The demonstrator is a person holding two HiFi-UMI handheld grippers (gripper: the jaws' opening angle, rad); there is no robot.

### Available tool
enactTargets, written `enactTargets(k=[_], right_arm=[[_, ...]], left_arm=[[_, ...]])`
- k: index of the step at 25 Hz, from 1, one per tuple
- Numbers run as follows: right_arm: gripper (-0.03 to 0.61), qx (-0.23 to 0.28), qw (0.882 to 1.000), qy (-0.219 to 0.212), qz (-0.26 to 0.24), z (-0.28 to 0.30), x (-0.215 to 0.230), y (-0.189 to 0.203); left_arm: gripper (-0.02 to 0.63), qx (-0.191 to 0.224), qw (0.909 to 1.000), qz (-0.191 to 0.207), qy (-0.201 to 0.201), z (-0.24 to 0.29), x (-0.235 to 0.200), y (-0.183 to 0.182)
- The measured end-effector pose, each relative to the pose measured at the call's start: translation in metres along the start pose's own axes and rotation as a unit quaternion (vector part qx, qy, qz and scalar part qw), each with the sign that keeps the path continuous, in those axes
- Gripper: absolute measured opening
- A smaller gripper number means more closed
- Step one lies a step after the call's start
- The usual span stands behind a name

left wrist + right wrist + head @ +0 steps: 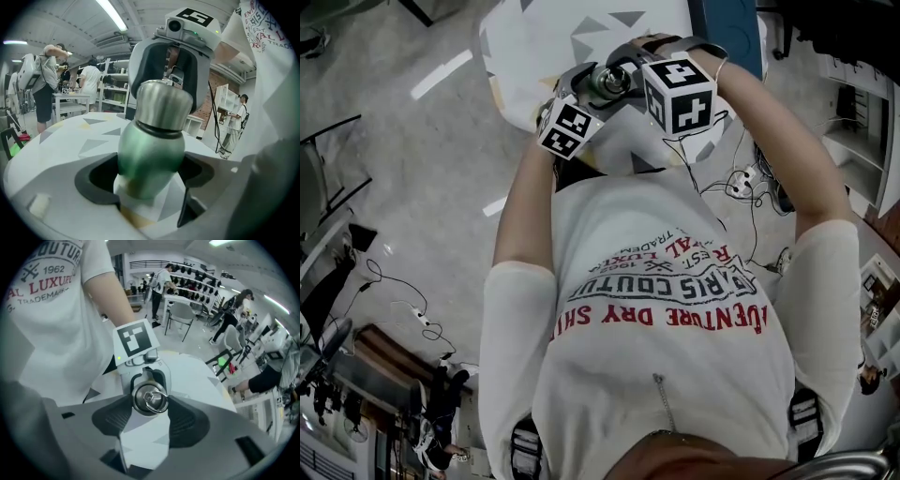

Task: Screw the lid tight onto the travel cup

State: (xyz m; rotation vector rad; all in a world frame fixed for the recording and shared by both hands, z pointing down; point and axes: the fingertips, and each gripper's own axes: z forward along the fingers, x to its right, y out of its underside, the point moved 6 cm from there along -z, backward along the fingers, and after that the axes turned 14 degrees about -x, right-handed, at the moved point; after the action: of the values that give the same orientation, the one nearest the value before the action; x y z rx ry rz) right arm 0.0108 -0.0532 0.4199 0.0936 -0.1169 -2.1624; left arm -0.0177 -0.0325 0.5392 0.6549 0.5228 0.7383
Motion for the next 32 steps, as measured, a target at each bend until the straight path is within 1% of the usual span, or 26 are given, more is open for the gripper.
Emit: enactTargets(k=[3,7,10,12,14,16,18,20,21,22,24,26,29,32], right_arm=[[0.249,-0.002,0.998,0.004,0.059,-0.001,0.001,0.001],[0.249,-0.011,0.994,0.030,0.104,0.000,0.001,-0.001],[0.249,-0.005,0.985,0.048,0.169,0.000,0.000,-0.001],[0.249,0.006,0.972,0.056,0.227,-0.001,0.000,0.000],[0.248,0.017,0.955,0.061,0.289,-0.002,0.000,0.001],[0.247,0.029,0.934,0.067,0.349,-0.002,-0.001,0.002],[0.248,0.037,0.910,0.080,0.405,-0.002,-0.005,0.003],[0.249,0.040,0.888,0.099,0.446,-0.001,-0.009,0.004],[0.249,0.039,0.882,0.109,0.457,-0.001,-0.011,0.003],[0.247,0.038,0.880,0.116,0.460,-0.001,-0.012,0.002],[0.249,0.041,0.881,0.114,0.457,0.000,-0.012,0.002],[0.249,0.041,0.890,0.102,0.442,0.001,-0.011,0.003],[0.267,0.041,0.915,0.084,0.392,-0.004,-0.010,0.003],[0.272,0.052,0.946,0.042,0.318,-0.012,-0.008,0.003]], left_arm=[[0.394,-0.002,1.0000,0.001,0.003,0.001,-0.001,-0.001],[0.394,-0.003,1.0000,-0.002,0.003,0.001,-0.005,0.000],[0.396,0.001,1.0000,-0.004,0.003,0.001,-0.006,0.000],[0.395,0.000,1.0000,-0.005,0.003,0.001,-0.007,0.000],[0.396,0.000,1.0000,-0.003,0.005,0.000,-0.007,-0.001],[0.394,-0.001,1.0000,0.000,0.005,0.000,-0.007,-0.001],[0.394,-0.006,1.0000,-0.001,0.004,0.001,-0.005,0.000],[0.394,-0.006,1.0000,0.000,0.001,0.003,-0.003,0.000],[0.394,-0.006,1.0000,0.000,0.001,0.003,-0.002,0.000],[0.394,-0.007,1.0000,0.000,0.001,0.003,-0.002,0.000],[0.394,-0.007,1.0000,0.000,0.003,0.003,-0.003,0.000],[0.394,-0.008,1.0000,-0.002,0.004,0.003,-0.003,0.002],[0.394,-0.009,0.9999,-0.002,0.004,0.004,-0.003,0.003],[0.394,-0.007,1.0000,0.000,0.005,0.004,-0.003,0.002]])
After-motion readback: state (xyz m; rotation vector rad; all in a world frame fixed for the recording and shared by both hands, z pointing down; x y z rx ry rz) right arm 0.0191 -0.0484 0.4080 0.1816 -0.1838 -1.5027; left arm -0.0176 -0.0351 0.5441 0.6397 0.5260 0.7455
